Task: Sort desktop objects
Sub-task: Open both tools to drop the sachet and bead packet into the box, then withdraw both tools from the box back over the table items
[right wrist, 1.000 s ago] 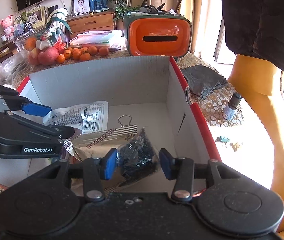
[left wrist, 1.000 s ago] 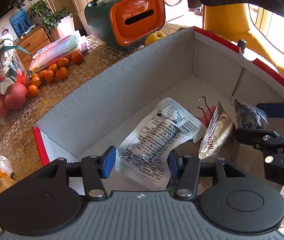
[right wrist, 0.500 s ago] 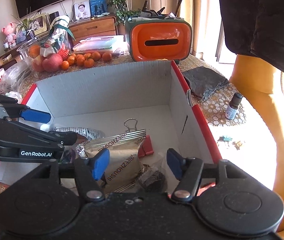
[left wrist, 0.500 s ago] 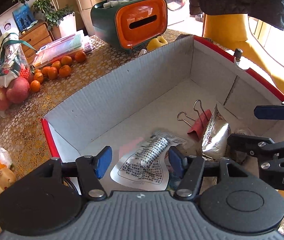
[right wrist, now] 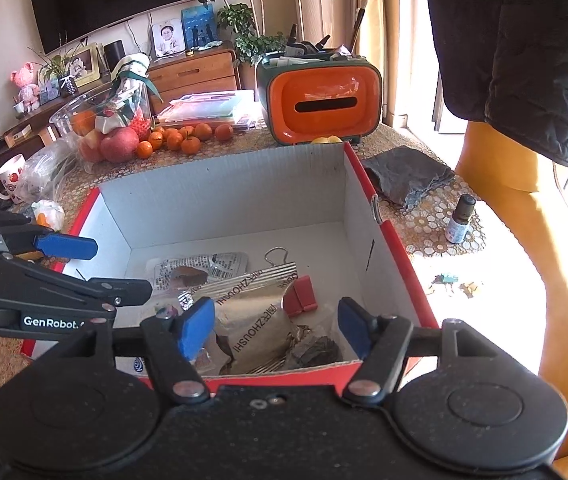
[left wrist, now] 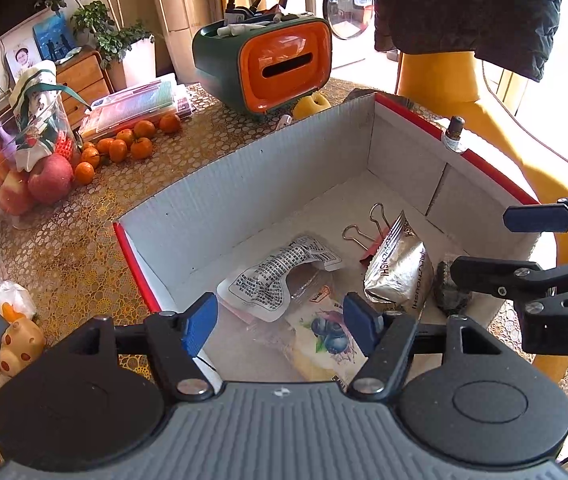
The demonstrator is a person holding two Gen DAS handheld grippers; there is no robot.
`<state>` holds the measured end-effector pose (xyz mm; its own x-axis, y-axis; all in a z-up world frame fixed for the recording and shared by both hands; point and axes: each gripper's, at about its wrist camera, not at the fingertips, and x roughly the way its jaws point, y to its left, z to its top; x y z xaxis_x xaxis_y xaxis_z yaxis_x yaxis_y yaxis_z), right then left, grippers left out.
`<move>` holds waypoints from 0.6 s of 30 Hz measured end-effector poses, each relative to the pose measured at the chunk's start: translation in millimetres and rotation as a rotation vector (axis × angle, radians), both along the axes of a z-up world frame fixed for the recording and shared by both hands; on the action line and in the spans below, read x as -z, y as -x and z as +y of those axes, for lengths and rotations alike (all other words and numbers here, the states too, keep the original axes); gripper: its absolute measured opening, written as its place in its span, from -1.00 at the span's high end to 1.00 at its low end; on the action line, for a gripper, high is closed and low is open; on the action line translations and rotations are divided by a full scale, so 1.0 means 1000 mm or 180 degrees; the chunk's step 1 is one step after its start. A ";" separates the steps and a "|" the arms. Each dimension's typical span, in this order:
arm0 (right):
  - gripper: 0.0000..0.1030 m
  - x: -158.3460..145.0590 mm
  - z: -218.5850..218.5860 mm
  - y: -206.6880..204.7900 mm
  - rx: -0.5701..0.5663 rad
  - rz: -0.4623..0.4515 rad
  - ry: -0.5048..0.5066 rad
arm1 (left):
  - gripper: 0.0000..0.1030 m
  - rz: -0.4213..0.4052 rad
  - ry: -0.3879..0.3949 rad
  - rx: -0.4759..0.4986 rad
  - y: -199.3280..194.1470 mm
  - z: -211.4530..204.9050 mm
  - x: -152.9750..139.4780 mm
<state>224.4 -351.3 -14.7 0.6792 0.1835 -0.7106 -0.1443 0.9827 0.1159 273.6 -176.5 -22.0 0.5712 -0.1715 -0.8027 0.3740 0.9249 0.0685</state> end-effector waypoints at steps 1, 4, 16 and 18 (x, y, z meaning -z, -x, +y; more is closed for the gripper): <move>-0.45 -0.002 0.001 0.002 -0.0013 -0.0015 -0.0009 | -0.33 -0.0002 0.0019 -0.0006 0.003 0.002 -0.001; -0.48 -0.009 0.004 0.008 -0.0027 -0.0049 -0.0008 | -0.33 -0.0005 0.0066 -0.0021 0.010 0.008 -0.006; -0.63 -0.030 0.023 0.033 -0.0068 -0.0143 -0.0043 | -0.51 -0.0121 0.0201 -0.0128 0.038 0.041 -0.025; -0.65 -0.033 0.028 0.037 -0.0077 -0.0158 -0.0050 | -0.56 -0.0133 0.0250 -0.0161 0.042 0.049 -0.028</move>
<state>187.6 -323.6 18.3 0.7089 0.2112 -0.6730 -0.1738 0.9770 0.1235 231.3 -127.8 6.1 0.6133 -0.2031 -0.7633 0.3251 0.9456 0.0096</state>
